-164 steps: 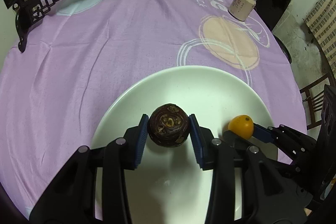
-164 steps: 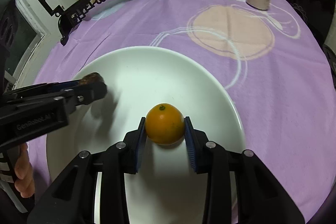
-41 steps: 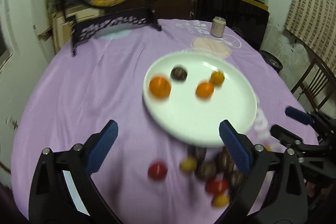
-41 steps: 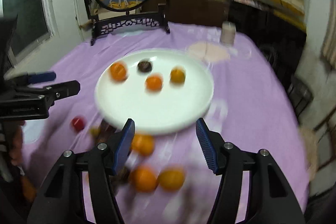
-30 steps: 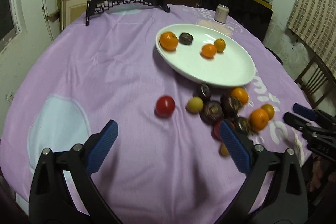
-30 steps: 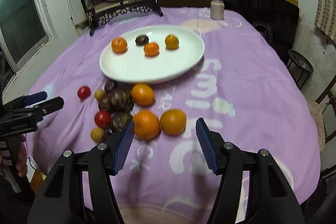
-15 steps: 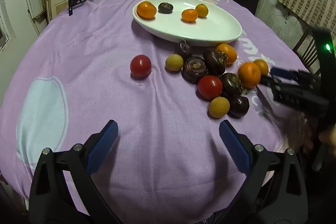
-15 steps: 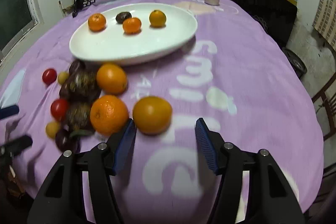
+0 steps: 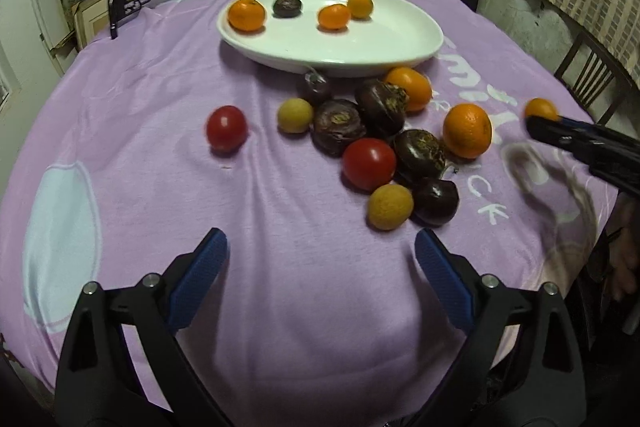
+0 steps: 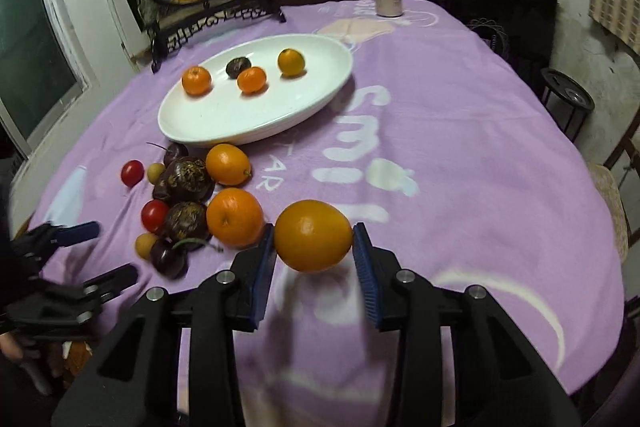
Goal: Organize fruits
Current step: 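Grasp a yellow plum with the left tool while the right tool grasps an orange, then place the yellow plum and the orange onto the white plate, opening both tools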
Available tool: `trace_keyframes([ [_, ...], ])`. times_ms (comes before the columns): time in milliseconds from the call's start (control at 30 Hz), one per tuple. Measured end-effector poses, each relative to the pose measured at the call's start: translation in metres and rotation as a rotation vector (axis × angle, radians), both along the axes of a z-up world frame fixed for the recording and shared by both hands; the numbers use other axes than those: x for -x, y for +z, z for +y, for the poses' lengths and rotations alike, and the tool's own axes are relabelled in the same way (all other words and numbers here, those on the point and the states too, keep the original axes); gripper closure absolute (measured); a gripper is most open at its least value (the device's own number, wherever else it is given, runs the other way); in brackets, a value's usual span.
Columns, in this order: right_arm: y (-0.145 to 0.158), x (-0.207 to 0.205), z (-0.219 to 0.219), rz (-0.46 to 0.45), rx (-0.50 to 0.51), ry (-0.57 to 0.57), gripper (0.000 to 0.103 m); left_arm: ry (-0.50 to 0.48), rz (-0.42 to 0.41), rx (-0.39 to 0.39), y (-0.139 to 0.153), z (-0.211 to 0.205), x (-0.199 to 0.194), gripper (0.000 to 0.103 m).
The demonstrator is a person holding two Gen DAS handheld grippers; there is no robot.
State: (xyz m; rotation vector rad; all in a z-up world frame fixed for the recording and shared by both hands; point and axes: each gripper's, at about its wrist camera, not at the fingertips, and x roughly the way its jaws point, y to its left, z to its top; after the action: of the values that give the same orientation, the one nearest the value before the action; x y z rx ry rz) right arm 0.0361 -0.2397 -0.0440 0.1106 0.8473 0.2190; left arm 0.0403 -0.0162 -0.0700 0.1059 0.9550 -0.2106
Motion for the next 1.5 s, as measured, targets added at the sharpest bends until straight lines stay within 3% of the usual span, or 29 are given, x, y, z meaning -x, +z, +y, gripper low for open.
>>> trace_keyframes([
  [167, 0.005, 0.01, -0.012, -0.017, -0.033, -0.007, 0.064, -0.021, -0.012, -0.039, -0.007, -0.019, -0.005, 0.015],
  [233, 0.004, 0.01, -0.013, -0.016, -0.044, -0.001, 0.064, -0.028, -0.008, -0.003, -0.006, -0.02, -0.008, 0.039],
  [300, 0.003, 0.01, -0.012, -0.012, -0.054, 0.01, 0.064, -0.03, -0.018, 0.003, -0.004, -0.023, -0.009, 0.052],
  [333, 0.002, 0.009, -0.012, -0.009, -0.06, 0.013, 0.064, -0.034, -0.026, -0.002, -0.004, -0.025, -0.01, 0.057],
  [467, -0.001, 0.009, -0.01, 0.003, -0.071, 0.019, 0.064, -0.051, -0.038, 0.008, -0.005, -0.032, -0.011, 0.059],
  [533, -0.001, 0.01, -0.009, 0.007, -0.076, 0.021, 0.064, -0.059, -0.031, 0.027, -0.003, -0.031, -0.01, 0.08],
  [800, 0.001, 0.009, 0.002, 0.002, -0.074, 0.037, 0.064, -0.052, 0.0, 0.113, 0.004, -0.014, -0.003, 0.08],
  [1000, 0.003, -0.008, 0.014, 0.02, -0.057, 0.063, 0.064, -0.008, -0.052, 0.13, 0.028, 0.011, -0.011, 0.08],
  [1100, 0.014, -0.028, 0.026, 0.009, -0.028, 0.094, 0.064, 0.015, -0.074, 0.108, 0.047, 0.021, -0.038, 0.08],
  [1267, 0.035, -0.093, 0.051, -0.018, 0.002, 0.139, 0.064, 0.068, -0.1, 0.077, 0.082, 0.019, -0.122, 0.08],
  [1433, 0.031, -0.167, 0.074, -0.003, 0.052, 0.138, 0.064, 0.119, -0.015, 0.089, 0.07, 0.006, -0.207, 0.08],
  [1500, 0.021, -0.185, 0.079, 0.018, 0.085, 0.125, 0.064, 0.127, 0.021, 0.105, 0.06, 0.003, -0.223, 0.08],
])
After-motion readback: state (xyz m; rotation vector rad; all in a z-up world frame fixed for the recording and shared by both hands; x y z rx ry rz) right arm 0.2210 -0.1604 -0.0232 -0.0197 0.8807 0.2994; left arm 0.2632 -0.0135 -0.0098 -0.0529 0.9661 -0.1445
